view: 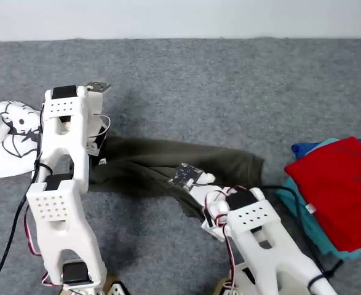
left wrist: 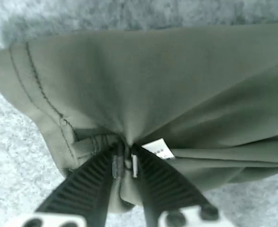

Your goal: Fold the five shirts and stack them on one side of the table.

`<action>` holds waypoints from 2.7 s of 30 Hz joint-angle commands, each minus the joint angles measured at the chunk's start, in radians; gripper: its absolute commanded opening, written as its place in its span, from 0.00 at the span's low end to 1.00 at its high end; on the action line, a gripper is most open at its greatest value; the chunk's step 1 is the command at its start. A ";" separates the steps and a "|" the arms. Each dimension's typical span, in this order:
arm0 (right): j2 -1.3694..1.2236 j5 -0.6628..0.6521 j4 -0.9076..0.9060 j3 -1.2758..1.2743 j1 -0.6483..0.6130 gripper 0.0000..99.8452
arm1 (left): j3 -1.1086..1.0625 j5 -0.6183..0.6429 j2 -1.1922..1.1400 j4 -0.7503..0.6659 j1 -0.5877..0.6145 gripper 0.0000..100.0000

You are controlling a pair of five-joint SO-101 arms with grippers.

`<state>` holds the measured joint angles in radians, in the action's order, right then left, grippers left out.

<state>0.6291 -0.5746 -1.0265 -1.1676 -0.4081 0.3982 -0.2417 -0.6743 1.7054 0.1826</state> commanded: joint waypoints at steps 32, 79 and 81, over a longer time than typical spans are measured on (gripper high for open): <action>-0.191 -0.091 -0.599 0.773 0.081 0.07 | 0.005 -0.008 0.078 0.005 0.008 0.01; -0.216 0.069 -0.426 0.376 -0.668 0.20 | 0.004 -0.008 0.069 0.018 0.008 0.01; -0.216 0.052 -0.426 0.356 -0.671 0.20 | 0.004 -0.008 0.069 0.018 0.008 0.01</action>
<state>0.4173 -0.5102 -1.4423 -0.8040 -1.0602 0.3982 -0.2417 -0.6667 1.7146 0.1826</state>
